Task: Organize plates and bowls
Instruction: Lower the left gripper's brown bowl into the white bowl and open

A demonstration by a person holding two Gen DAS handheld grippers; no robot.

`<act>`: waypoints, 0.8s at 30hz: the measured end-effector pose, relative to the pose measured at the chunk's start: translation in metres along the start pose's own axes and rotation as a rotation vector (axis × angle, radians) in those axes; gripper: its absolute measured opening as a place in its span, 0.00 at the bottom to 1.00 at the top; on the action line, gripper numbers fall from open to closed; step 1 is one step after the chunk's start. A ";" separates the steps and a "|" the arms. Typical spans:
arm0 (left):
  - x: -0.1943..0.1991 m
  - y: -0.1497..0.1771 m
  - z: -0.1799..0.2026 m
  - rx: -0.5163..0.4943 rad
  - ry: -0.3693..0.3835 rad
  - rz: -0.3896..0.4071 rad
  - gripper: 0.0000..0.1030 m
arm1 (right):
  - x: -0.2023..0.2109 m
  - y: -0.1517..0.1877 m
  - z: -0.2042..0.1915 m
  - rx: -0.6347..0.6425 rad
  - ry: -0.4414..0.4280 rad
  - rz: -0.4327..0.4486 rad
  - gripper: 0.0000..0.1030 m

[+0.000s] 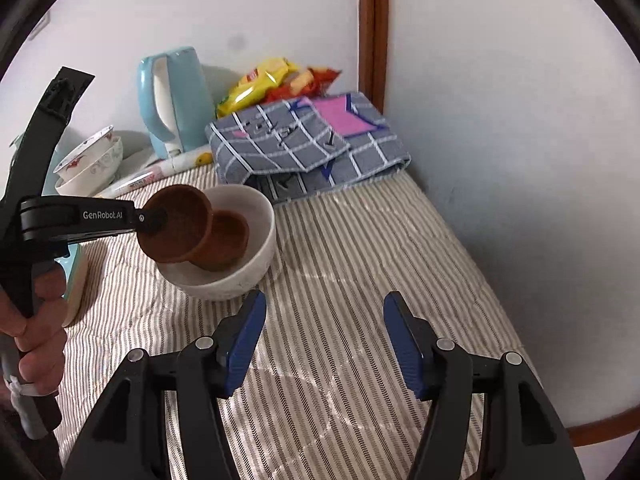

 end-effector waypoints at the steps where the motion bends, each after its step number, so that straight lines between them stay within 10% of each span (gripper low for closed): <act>1: -0.004 -0.001 0.001 0.002 0.005 -0.006 0.08 | -0.002 0.000 0.001 -0.002 0.005 -0.003 0.59; 24: -0.034 -0.001 0.010 -0.022 0.001 -0.050 0.09 | -0.017 0.003 0.004 0.007 0.032 -0.009 0.59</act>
Point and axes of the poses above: each gripper's, at about its wrist camera, not at the fingertips, and x roughly against the way its jaws point, z to its right, y to its underside, the point moved 7 cm from there along -x, roughly the way its jaws point, and after that the axes turned 1 degree about y, right-handed, at the moved point
